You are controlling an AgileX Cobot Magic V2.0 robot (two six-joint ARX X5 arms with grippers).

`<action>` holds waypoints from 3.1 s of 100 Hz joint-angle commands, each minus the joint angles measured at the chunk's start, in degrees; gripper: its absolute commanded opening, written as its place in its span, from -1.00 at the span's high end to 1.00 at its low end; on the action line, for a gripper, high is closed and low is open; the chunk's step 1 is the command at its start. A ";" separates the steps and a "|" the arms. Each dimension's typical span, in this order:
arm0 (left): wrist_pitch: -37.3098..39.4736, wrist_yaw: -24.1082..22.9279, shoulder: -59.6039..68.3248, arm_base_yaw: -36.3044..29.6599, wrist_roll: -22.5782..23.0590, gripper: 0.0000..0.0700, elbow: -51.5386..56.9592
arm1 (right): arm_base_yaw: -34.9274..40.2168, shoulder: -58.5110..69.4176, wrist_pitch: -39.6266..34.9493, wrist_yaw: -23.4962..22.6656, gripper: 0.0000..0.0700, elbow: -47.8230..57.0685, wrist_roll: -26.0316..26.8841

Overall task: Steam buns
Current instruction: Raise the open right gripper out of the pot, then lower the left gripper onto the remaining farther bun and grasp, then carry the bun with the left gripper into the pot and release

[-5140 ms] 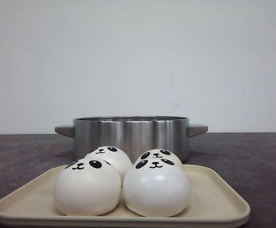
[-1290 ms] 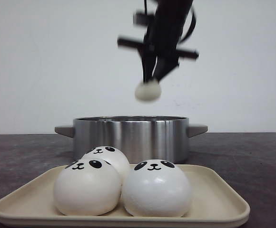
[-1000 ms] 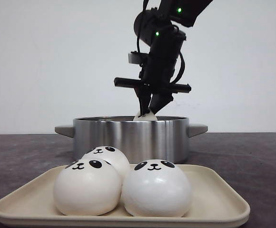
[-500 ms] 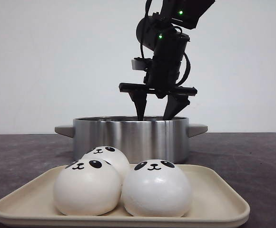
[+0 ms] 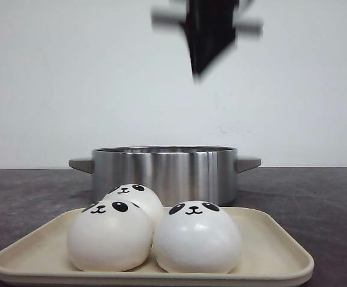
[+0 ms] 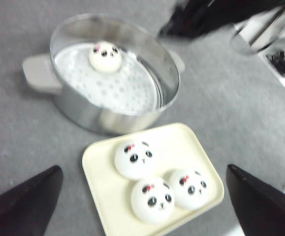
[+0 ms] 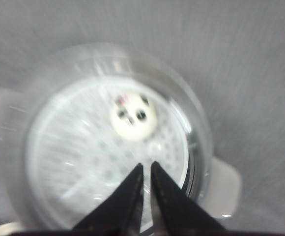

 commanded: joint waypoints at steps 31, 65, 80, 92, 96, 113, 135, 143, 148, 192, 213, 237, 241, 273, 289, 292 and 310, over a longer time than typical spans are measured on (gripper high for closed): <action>4.81 -0.24 9.44 -4.04 -3.21 -0.92 0.79 | 19.93 -25.44 -6.38 11.93 0.97 1.51 -0.87; 10.97 -0.09 30.47 -10.82 -8.20 -0.92 0.81 | 26.16 -36.79 -10.27 18.03 0.97 1.49 0.26; 17.25 -1.07 37.46 -13.64 -12.02 -0.92 0.96 | 26.16 -38.77 -11.72 18.01 0.97 1.49 0.57; 18.93 -5.86 42.51 -15.78 -12.85 -0.92 2.82 | 26.16 -39.15 -12.70 18.01 0.97 1.49 0.96; 18.95 -7.32 44.19 -16.48 -12.83 -0.93 3.74 | 26.16 -39.15 -13.09 18.01 0.97 1.49 1.33; 18.99 -9.14 50.66 -18.23 -12.76 -0.93 7.65 | 26.16 -39.01 -14.86 18.01 0.97 1.46 2.12; 18.40 -9.27 56.24 -18.45 -13.18 -0.92 8.66 | 26.16 -39.06 -16.90 17.84 0.97 1.46 3.63; 17.49 -10.67 57.79 -18.45 -13.16 -0.92 8.66 | 26.16 -39.32 -18.18 17.86 0.97 1.46 4.20; 17.51 -11.13 58.64 -18.45 -13.16 -0.92 8.66 | 26.16 -39.58 -18.86 17.99 0.97 1.46 4.44; 16.35 -11.67 61.37 -18.45 -13.18 0.66 8.68 | 26.16 -39.85 -20.65 19.21 0.97 1.46 4.57; 13.77 -11.06 59.63 -19.17 -12.72 1.00 11.23 | 26.16 -39.82 -21.11 19.54 0.97 1.46 4.50; 11.56 -9.64 51.98 -23.34 -9.86 1.00 17.14 | 26.16 -39.85 -21.09 19.52 0.97 1.46 4.42; 11.65 -9.86 50.53 -24.11 -9.60 1.00 18.14 | 26.16 -39.85 -21.09 19.52 0.97 1.46 4.42; 17.68 -16.66 49.42 -21.09 -5.68 1.00 24.68 | 26.16 -39.85 -21.05 19.54 0.97 1.46 4.15; 19.96 -16.66 54.23 -15.21 -4.90 1.00 26.38 | 26.16 -39.85 -21.05 19.54 0.97 1.46 3.98; 20.26 -16.66 55.36 -14.10 -4.90 1.00 26.73 | 26.16 -39.85 -21.07 19.54 0.97 1.46 3.91; 21.51 -16.66 63.10 -8.46 -3.45 1.00 29.94 | 26.16 -39.78 -21.07 19.54 0.97 1.46 3.89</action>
